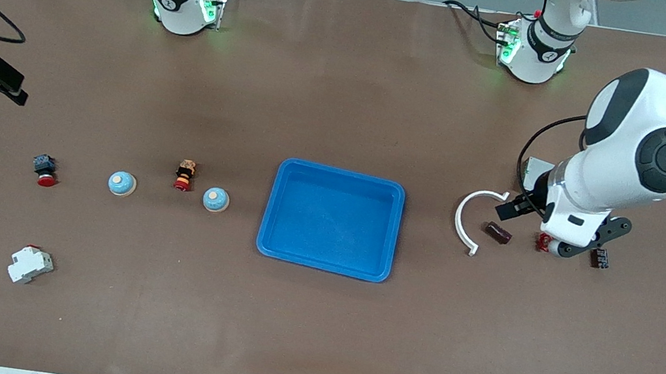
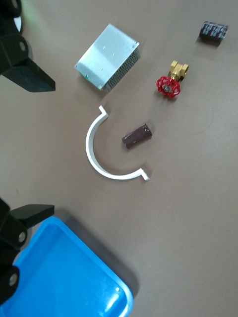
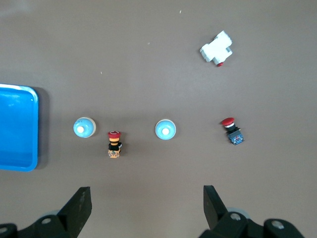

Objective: Place electrolytic capacitor and blue bell in tray
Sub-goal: 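Reach the left gripper down to the dark capacitor beside the white clip, then reach the right gripper to the blue bell while the left gripper descends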

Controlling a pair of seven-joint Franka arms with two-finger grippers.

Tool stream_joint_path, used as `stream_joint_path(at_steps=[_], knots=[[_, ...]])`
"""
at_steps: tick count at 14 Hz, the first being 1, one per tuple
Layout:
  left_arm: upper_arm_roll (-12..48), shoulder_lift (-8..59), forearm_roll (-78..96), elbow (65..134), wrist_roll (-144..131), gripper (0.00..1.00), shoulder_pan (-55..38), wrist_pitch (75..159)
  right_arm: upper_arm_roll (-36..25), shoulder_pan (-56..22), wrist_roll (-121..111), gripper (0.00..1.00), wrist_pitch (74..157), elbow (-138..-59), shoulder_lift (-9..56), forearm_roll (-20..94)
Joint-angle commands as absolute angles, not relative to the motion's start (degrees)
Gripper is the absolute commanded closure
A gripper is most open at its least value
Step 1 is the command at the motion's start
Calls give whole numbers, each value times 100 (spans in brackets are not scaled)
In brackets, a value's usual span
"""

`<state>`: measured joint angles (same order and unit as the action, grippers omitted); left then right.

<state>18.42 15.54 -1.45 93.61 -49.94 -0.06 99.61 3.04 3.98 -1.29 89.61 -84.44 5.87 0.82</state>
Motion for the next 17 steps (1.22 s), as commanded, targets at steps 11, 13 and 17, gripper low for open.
stream_joint_path(at_steps=[11,13,17], knots=[[1863,1934,-52,9904,-7102,0,-150,10898,299,-157,1035,0,9843,-9000,1688,536],[1863,1890,-44,10054,-7137,0,-149,11013,299,-368,1308,0,9949,-9061,1705,536],[1863,1890,-44,10098,-7145,0,-132,11161,299,-825,1916,0,10773,-9552,1722,536]])
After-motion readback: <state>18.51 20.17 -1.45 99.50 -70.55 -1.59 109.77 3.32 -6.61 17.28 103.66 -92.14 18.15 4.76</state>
